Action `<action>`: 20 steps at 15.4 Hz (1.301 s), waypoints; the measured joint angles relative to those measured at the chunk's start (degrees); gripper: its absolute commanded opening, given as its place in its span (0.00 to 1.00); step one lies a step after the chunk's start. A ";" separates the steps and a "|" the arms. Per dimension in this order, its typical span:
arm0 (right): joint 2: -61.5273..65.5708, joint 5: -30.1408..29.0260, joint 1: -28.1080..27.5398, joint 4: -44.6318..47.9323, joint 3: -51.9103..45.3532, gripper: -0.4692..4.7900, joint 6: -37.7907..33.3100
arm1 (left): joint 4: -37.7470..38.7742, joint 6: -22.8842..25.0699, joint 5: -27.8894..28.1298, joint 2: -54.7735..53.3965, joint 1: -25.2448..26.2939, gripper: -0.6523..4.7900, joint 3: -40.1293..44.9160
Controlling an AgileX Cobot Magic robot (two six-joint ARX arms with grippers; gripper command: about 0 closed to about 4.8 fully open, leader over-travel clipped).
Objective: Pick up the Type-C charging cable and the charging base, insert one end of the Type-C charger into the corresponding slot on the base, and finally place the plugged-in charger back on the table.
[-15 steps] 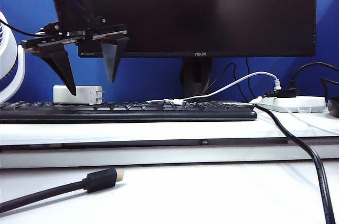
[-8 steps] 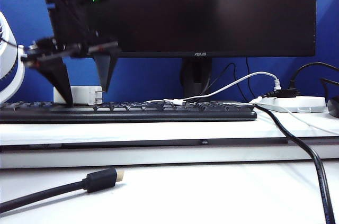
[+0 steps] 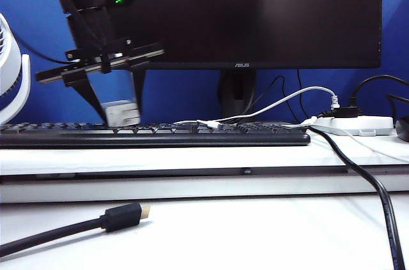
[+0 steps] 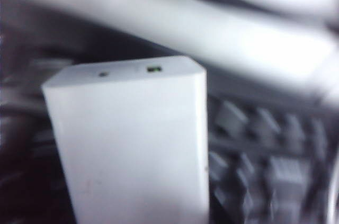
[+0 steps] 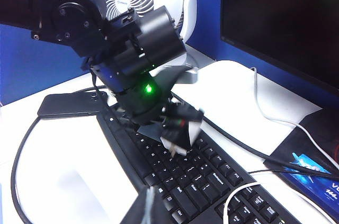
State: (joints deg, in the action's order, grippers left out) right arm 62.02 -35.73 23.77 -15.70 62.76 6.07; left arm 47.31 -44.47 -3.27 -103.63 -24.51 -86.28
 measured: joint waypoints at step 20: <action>0.00 -0.07 0.00 0.39 0.00 0.09 -1.40 | 18.45 61.53 -0.17 -0.24 -0.02 0.69 -10.01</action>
State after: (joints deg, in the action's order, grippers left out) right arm 62.02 -35.79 23.77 -15.31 62.76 4.67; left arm 65.76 17.06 -3.44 -103.88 -24.53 -96.29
